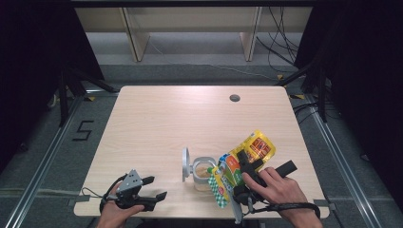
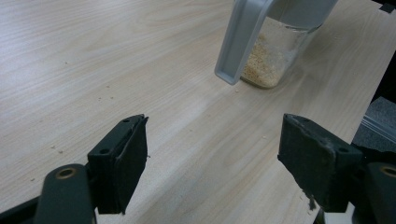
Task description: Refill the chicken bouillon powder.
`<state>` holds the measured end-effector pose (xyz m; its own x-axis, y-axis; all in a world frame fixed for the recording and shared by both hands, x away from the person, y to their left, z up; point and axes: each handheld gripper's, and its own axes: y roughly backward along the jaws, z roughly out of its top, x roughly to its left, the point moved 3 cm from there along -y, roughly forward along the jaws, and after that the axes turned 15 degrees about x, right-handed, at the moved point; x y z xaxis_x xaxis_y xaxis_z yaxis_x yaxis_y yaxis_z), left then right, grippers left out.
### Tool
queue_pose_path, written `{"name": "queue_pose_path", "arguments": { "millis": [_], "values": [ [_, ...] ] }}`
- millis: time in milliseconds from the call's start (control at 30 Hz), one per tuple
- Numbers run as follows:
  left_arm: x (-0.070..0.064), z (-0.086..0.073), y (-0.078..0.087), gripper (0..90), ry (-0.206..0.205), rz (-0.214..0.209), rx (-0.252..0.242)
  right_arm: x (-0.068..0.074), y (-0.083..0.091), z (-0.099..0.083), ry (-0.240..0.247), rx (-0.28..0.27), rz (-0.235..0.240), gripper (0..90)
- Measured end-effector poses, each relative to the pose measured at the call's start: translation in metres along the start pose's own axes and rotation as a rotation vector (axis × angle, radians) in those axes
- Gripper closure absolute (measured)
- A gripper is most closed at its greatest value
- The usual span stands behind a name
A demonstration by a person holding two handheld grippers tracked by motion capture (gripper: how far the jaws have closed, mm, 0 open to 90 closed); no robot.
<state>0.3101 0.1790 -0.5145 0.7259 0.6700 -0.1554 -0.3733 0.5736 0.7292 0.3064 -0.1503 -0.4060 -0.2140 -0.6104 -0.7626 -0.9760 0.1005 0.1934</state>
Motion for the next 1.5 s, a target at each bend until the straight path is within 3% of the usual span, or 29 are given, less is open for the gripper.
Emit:
{"name": "queue_pose_path", "arguments": {
  "millis": [67, 133, 233, 500, 667, 700, 733, 1167, 1267, 1300, 1433, 1467, 1500],
  "values": [
    [-0.0003, 0.0001, -0.0002, 23.3, 0.002, -0.004, -0.003, 0.0032, 0.0013, -0.0007, -0.045, 0.018, 0.021, 56.7],
    [-0.0001, 0.0001, -0.0004, 23.3, 0.005, -0.005, -0.005, -0.0006, 0.0007, 0.0001, -0.004, 0.006, -0.006, 56.7],
    [-0.0001, 0.0001, -0.0002, 23.3, 0.005, -0.004, -0.006, 0.0012, 0.0003, 0.0, -0.017, 0.008, 0.014, 56.7],
    [-0.0002, 0.0001, -0.0004, 23.3, 0.006, -0.004, -0.005, 0.0009, 0.0008, 0.0, -0.029, 0.006, 0.002, 56.7],
    [0.0002, 0.0001, 0.0003, 23.3, 0.0, -0.001, -0.002, 0.0008, 0.0004, 0.0004, -0.016, 0.008, 0.0, 56.7],
    [-0.0002, 0.0002, -0.0001, 23.3, 0.006, -0.005, -0.007, -0.0008, -0.0006, 0.0003, 0.007, -0.002, -0.004, 56.7],
    [-0.0002, 0.0001, -0.0003, 23.3, 0.009, -0.006, -0.006, 0.0008, 0.0005, 0.0004, -0.016, 0.007, 0.013, 56.7],
    [0.0, 0.0001, 0.0007, 23.3, -0.004, -0.001, -0.002, 0.0008, 0.0001, 0.0002, -0.013, 0.008, 0.014, 56.7],
    [-0.0001, 0.0, 0.0002, 23.3, 0.012, -0.006, -0.012, 0.0005, 0.0003, 0.0006, -0.016, 0.008, 0.014, 56.7],
    [0.0006, -0.0002, 0.0007, 23.3, 0.006, 0.002, -0.006, -0.0017, -0.001, 0.0005, 0.014, -0.005, -0.003, 56.7],
    [-0.0002, -0.0003, 0.0013, 23.3, -0.001, 0.006, 0.0, -0.0012, -0.0011, 0.0009, 0.009, -0.008, -0.001, 56.7],
    [0.0001, -0.0003, 0.0015, 23.4, -0.008, 0.006, -0.001, 0.0013, -0.0005, 0.0014, -0.027, -0.003, 0.015, 56.7],
    [0.0012, 0.0, 0.0016, 23.3, -0.023, 0.004, -0.002, 0.0005, -0.0005, 0.0008, -0.014, 0.003, 0.013, 56.7]
  ]
}}
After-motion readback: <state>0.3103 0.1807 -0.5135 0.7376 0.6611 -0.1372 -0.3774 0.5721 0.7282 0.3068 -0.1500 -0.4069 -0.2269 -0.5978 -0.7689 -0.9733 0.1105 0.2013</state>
